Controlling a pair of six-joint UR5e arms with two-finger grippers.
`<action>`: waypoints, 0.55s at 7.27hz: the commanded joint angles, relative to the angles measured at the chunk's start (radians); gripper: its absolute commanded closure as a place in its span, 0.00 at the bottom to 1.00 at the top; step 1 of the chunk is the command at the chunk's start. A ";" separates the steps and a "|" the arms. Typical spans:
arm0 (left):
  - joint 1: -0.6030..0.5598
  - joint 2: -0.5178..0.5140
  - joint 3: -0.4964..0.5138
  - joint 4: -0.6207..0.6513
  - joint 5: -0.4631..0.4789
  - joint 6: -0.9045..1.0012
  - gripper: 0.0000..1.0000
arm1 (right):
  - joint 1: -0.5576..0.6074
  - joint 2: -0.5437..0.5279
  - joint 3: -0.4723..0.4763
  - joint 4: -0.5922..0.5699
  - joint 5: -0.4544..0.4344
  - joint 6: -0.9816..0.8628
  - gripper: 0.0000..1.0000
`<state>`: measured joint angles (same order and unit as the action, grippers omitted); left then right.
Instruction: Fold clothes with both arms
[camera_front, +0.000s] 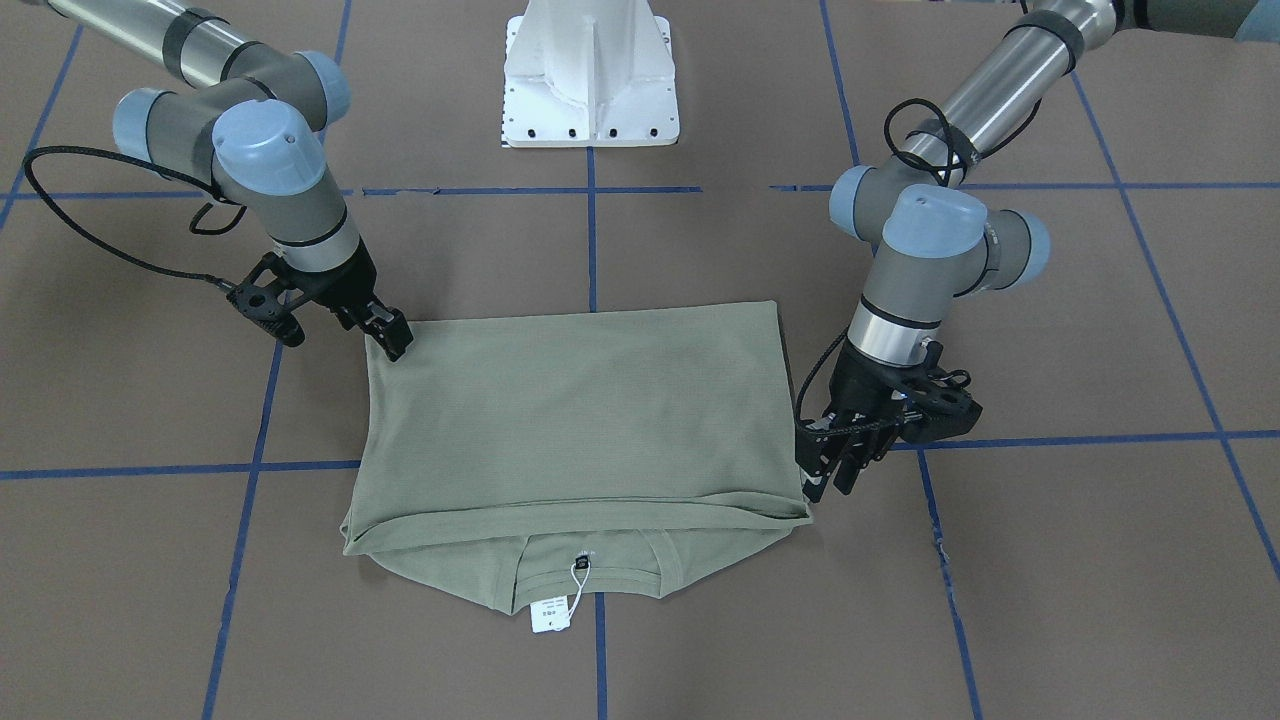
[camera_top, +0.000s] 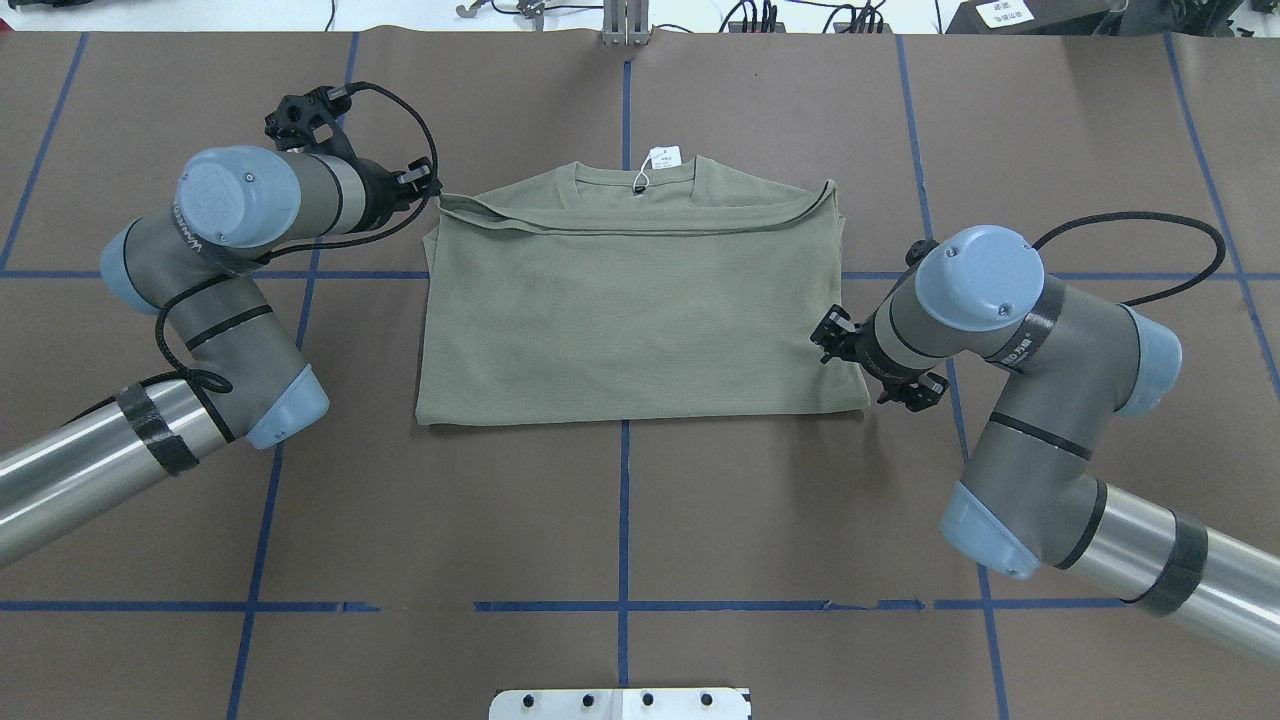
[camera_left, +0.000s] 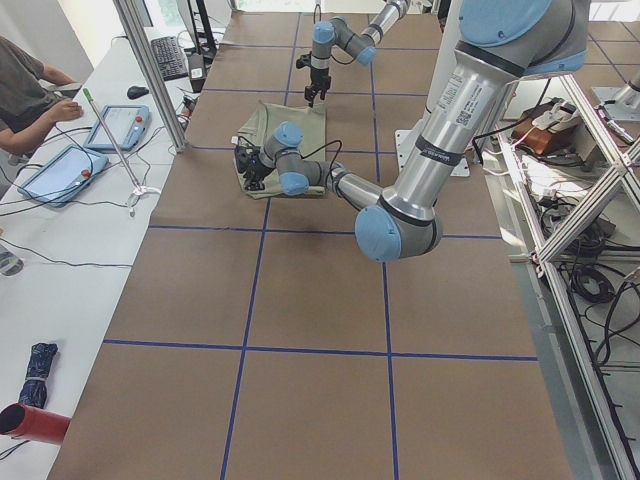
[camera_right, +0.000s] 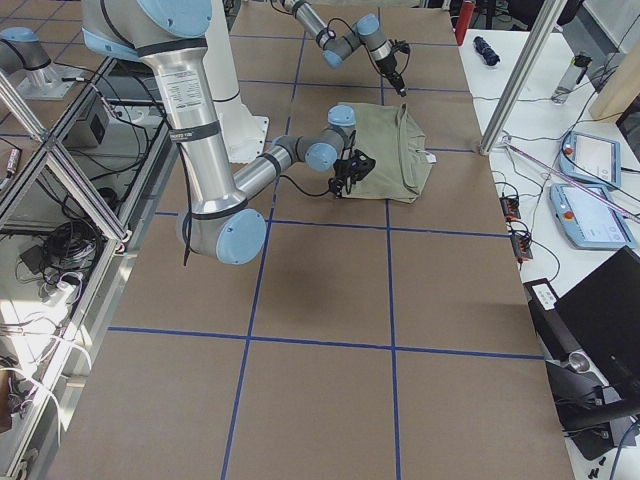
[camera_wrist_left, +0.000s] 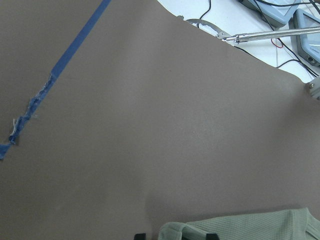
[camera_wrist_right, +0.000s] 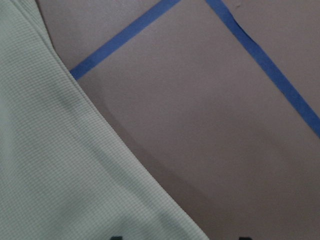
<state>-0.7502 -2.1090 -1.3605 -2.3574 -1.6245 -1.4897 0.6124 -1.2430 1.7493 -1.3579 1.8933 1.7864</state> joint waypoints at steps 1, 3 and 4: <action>0.000 0.000 -0.006 0.001 0.000 0.000 0.50 | -0.014 -0.006 -0.002 -0.001 0.004 0.002 0.56; 0.000 0.000 -0.006 0.001 0.002 -0.001 0.50 | -0.013 -0.010 0.007 -0.001 0.018 -0.002 1.00; 0.000 0.001 -0.006 0.000 0.000 -0.001 0.51 | -0.011 -0.010 0.010 -0.001 0.038 -0.005 1.00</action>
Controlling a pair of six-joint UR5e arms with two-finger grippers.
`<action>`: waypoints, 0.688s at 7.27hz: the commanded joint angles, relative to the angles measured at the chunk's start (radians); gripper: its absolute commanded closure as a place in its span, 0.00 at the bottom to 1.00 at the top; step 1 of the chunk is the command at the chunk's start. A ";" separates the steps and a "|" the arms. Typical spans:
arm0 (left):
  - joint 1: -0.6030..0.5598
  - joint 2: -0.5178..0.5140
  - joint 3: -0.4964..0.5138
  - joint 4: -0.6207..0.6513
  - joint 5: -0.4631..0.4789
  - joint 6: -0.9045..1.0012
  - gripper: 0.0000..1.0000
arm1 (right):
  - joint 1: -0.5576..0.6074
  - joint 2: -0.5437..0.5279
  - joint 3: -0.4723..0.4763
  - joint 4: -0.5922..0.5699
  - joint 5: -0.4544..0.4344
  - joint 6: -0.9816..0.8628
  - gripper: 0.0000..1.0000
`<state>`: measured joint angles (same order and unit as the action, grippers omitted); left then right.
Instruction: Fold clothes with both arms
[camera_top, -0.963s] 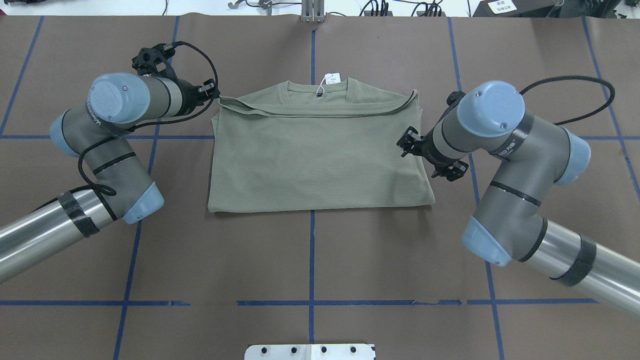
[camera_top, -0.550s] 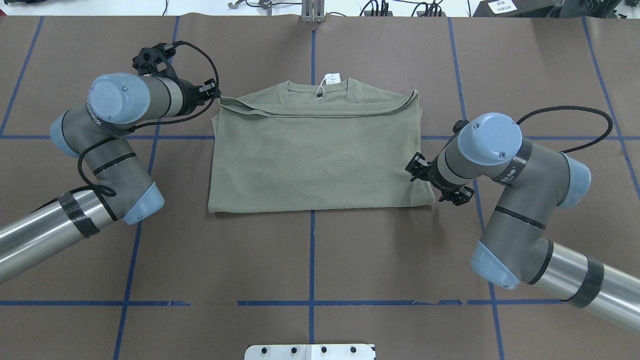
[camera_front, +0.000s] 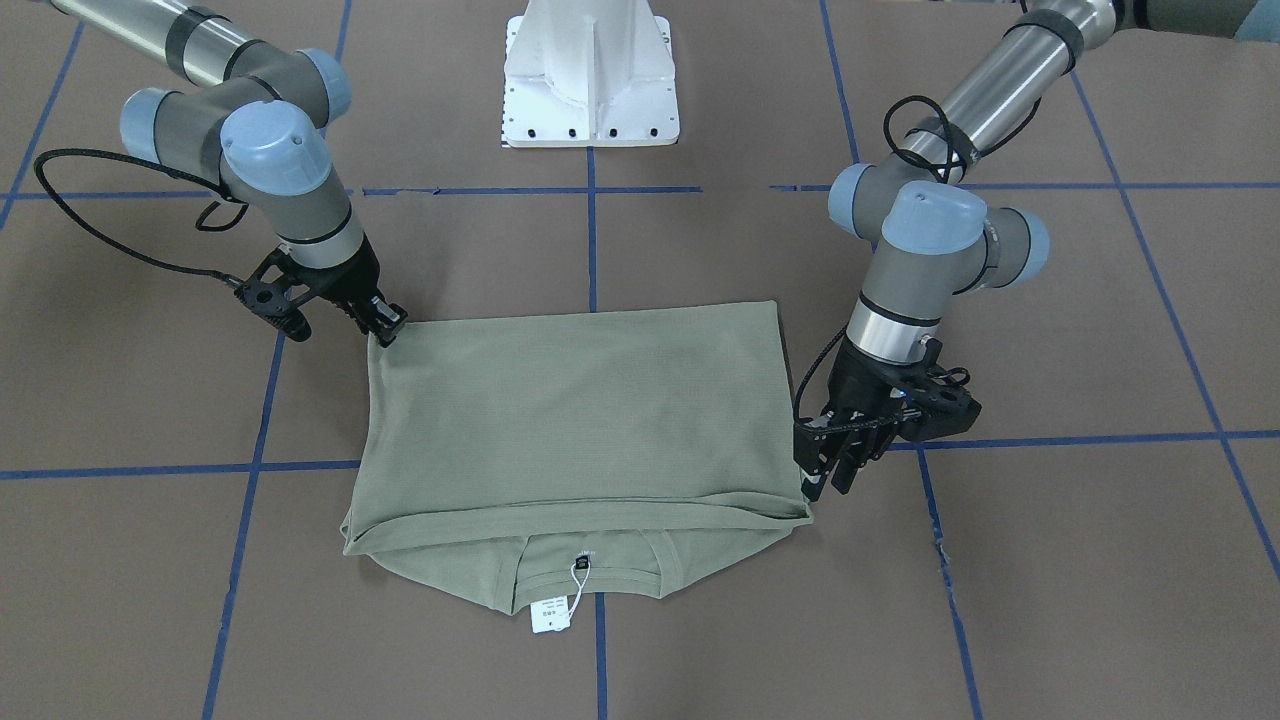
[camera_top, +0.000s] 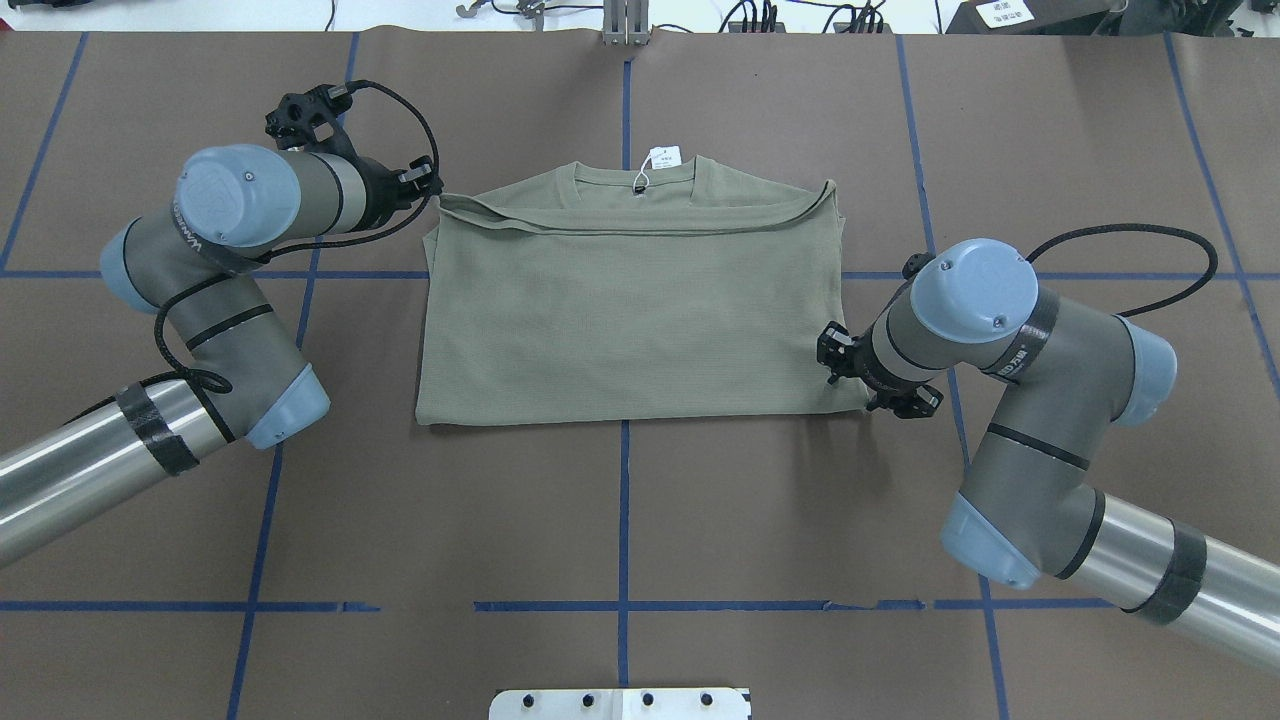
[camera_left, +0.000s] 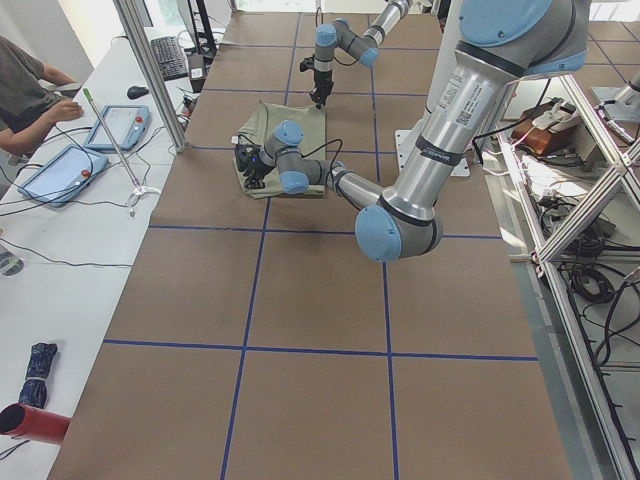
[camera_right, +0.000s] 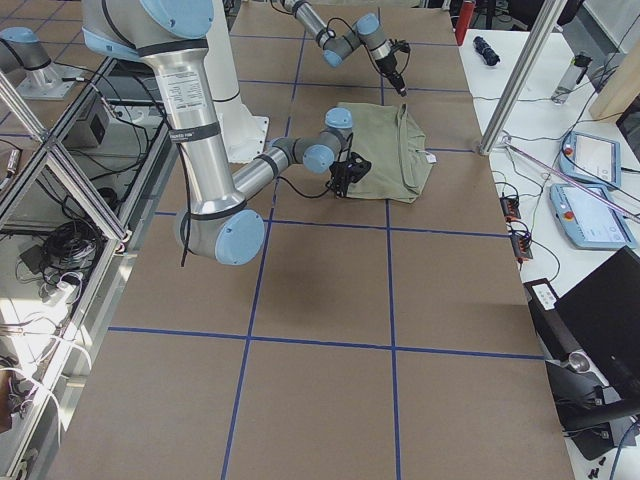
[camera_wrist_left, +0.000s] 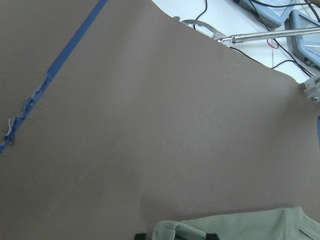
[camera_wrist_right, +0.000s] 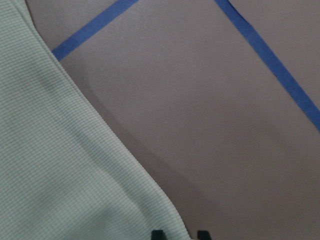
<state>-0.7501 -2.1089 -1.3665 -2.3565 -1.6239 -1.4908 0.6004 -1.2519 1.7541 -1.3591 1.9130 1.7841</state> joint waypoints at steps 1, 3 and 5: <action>0.000 0.001 0.000 -0.001 -0.001 0.000 0.51 | 0.002 -0.003 0.021 0.001 0.047 -0.008 1.00; -0.002 0.004 -0.035 -0.001 -0.004 0.000 0.50 | -0.004 -0.137 0.213 -0.005 0.073 -0.005 1.00; -0.002 0.088 -0.182 0.002 -0.193 -0.011 0.41 | -0.147 -0.306 0.432 -0.012 0.118 0.046 1.00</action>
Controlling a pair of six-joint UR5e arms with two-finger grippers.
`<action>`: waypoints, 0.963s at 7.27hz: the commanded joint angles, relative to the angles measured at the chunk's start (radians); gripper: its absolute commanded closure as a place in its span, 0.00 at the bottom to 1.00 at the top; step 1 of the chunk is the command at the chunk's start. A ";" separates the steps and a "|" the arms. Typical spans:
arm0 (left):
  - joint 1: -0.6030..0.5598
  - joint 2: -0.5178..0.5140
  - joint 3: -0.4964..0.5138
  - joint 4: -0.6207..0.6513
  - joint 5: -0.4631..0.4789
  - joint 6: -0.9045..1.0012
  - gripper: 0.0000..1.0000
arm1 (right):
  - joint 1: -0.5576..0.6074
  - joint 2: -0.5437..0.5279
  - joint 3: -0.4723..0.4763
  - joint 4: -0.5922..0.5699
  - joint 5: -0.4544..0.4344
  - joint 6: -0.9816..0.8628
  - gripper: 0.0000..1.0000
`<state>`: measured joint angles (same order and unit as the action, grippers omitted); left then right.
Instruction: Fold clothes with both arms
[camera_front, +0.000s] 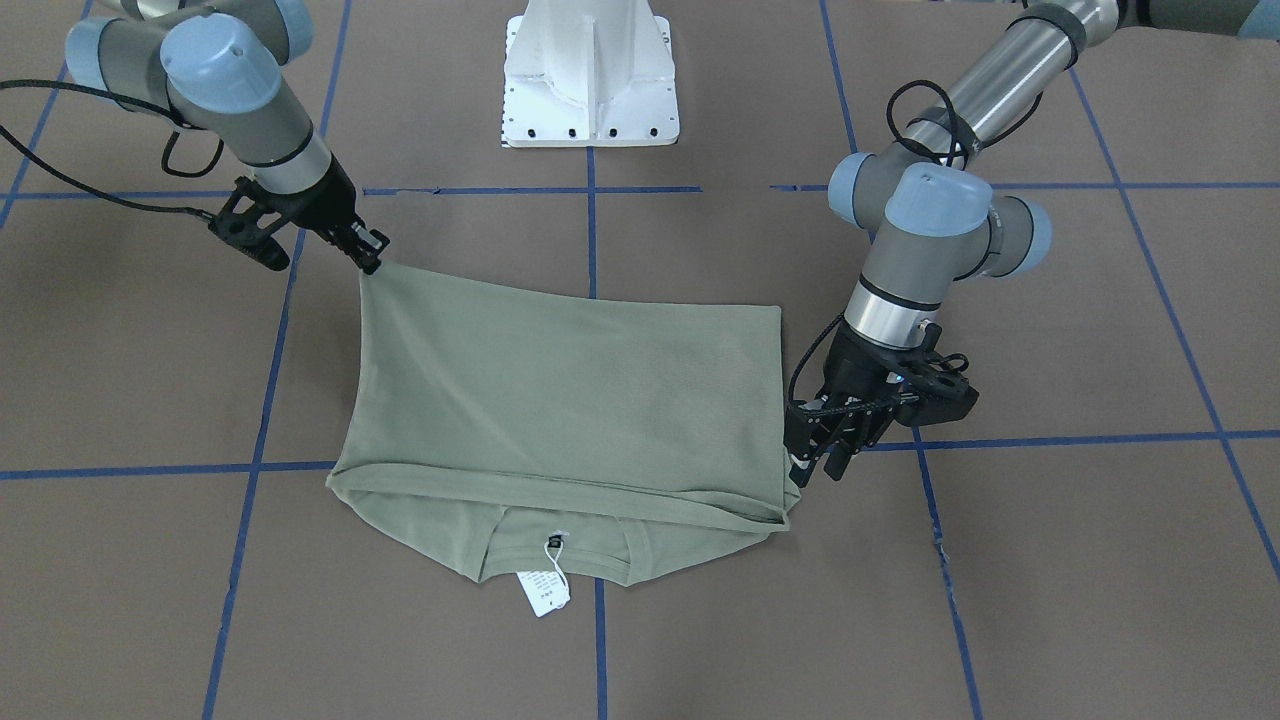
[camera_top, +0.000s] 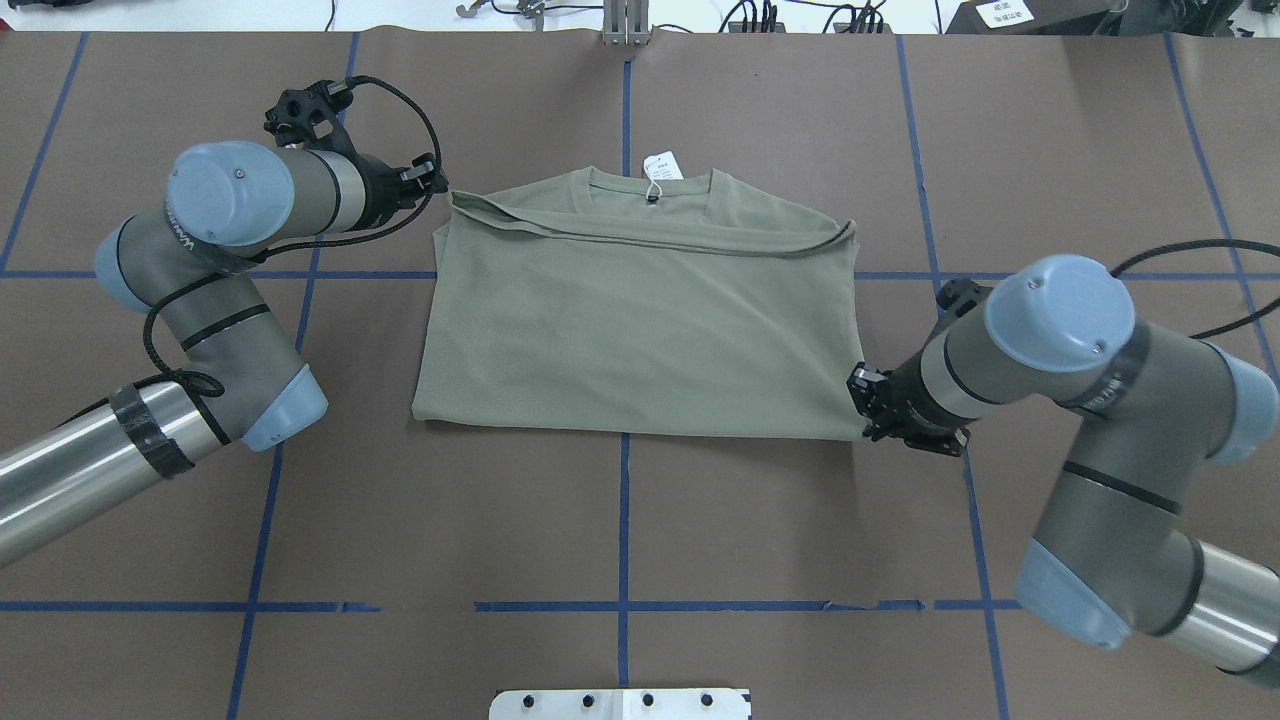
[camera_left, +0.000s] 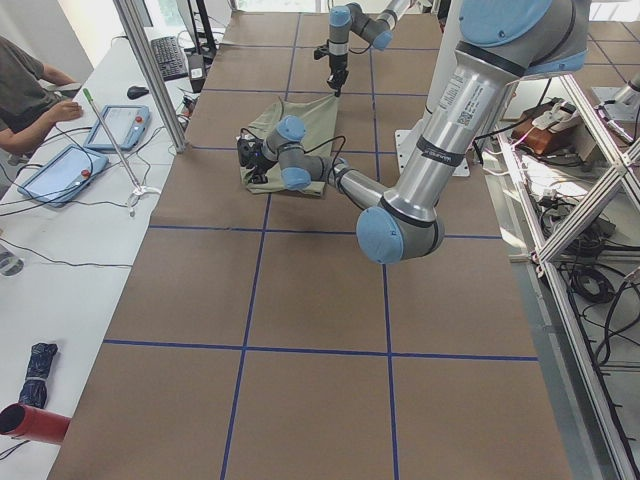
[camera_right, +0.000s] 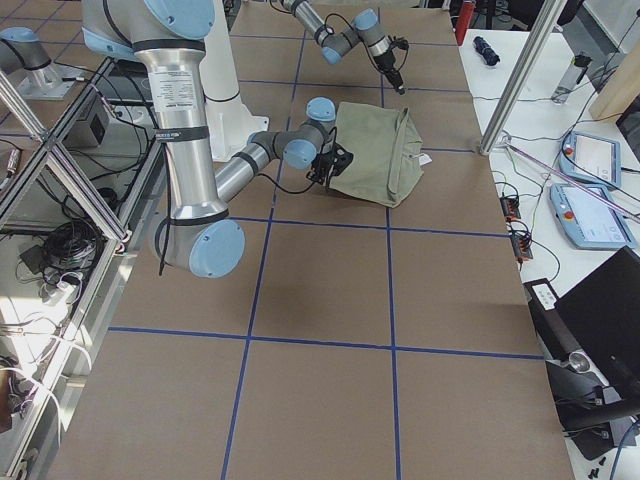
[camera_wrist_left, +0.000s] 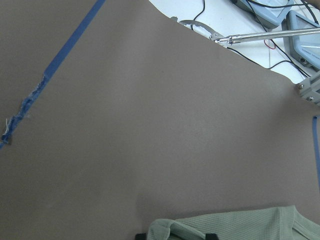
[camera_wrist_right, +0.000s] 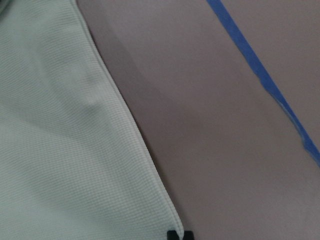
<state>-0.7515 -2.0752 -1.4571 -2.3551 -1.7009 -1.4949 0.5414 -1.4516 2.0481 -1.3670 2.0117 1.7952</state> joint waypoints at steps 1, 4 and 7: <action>0.001 0.128 -0.217 0.010 -0.190 -0.011 0.35 | -0.206 -0.168 0.220 -0.003 0.012 0.134 1.00; 0.029 0.244 -0.433 0.013 -0.341 -0.174 0.28 | -0.521 -0.171 0.228 -0.006 -0.026 0.242 0.01; 0.127 0.237 -0.430 0.022 -0.329 -0.298 0.27 | -0.482 -0.165 0.233 -0.041 -0.132 0.242 0.00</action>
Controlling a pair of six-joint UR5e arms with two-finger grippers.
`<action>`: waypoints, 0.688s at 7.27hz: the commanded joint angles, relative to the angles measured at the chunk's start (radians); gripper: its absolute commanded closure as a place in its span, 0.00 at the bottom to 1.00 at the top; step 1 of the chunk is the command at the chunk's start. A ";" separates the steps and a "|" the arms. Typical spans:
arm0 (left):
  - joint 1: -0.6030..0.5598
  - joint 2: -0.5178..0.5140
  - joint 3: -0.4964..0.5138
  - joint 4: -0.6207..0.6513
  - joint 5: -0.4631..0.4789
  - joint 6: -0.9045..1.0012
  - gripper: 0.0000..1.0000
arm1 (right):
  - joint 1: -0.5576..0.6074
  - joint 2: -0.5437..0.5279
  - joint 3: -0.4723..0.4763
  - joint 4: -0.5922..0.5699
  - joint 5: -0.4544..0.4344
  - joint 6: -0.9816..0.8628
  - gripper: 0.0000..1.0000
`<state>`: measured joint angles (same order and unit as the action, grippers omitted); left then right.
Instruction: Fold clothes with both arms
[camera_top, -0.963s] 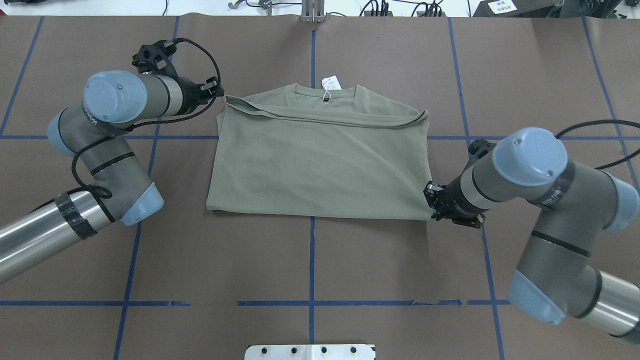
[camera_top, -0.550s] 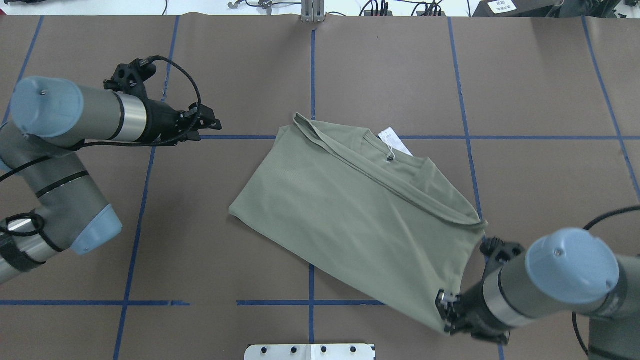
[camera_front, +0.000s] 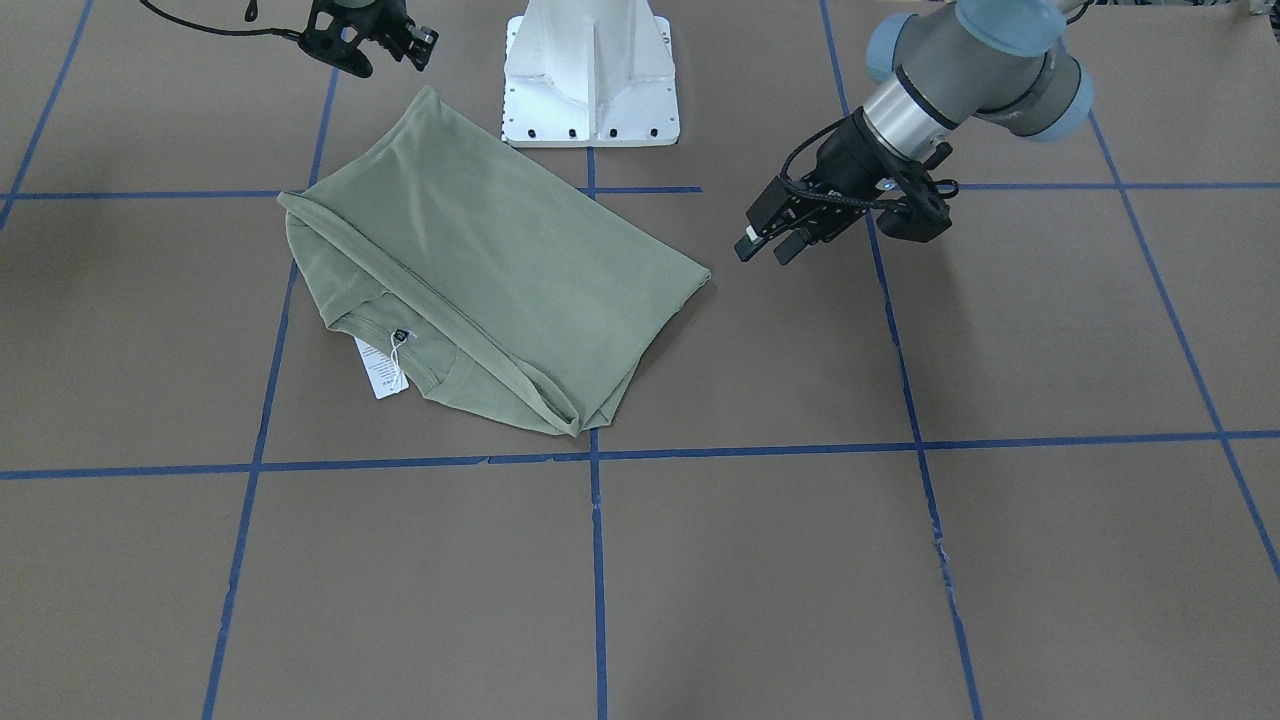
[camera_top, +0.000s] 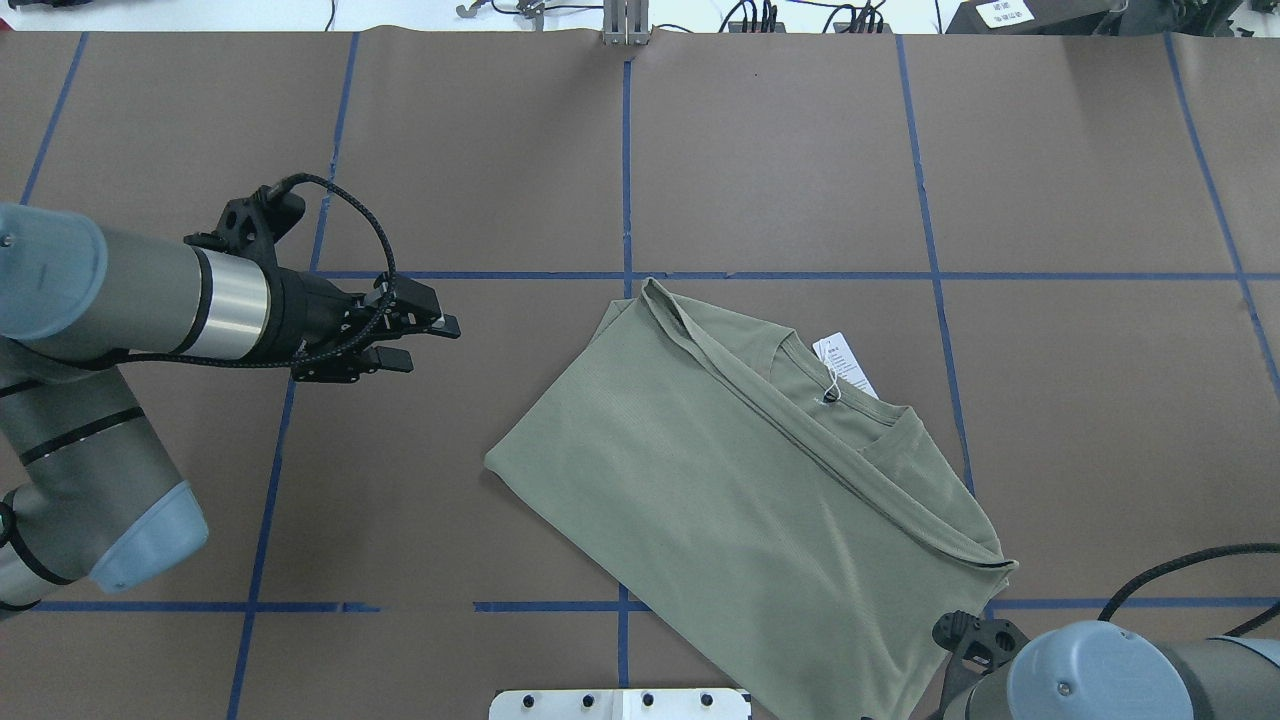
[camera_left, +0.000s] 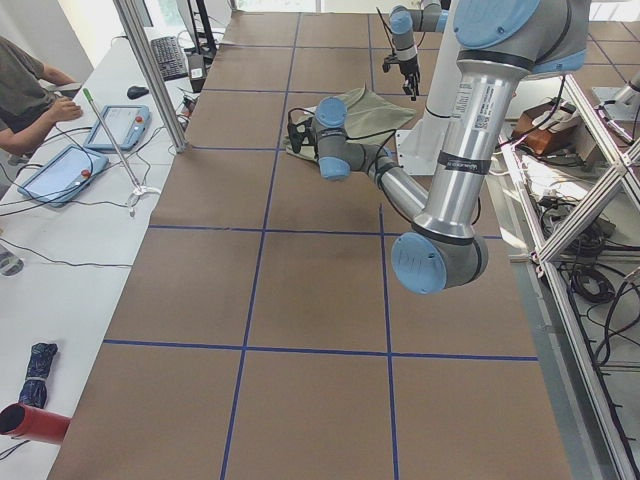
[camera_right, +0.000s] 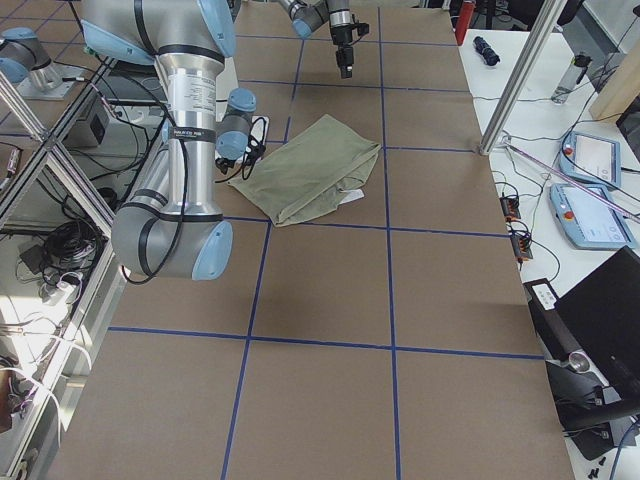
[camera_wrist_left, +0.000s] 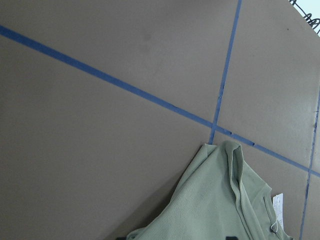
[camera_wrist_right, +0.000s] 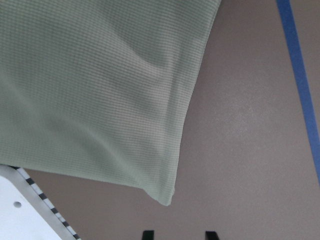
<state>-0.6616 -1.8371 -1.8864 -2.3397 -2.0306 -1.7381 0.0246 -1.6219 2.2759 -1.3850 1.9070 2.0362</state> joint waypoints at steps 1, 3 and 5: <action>0.078 -0.008 0.000 0.049 0.004 -0.076 0.27 | 0.104 0.011 0.010 -0.023 -0.028 0.001 0.00; 0.164 -0.049 0.015 0.141 0.071 -0.093 0.27 | 0.301 0.034 -0.016 -0.013 -0.025 -0.013 0.00; 0.227 -0.111 0.079 0.197 0.153 -0.097 0.29 | 0.449 0.143 -0.070 -0.020 -0.013 -0.017 0.00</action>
<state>-0.4681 -1.9095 -1.8464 -2.1751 -1.9264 -1.8308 0.3768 -1.5409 2.2397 -1.4006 1.8878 2.0240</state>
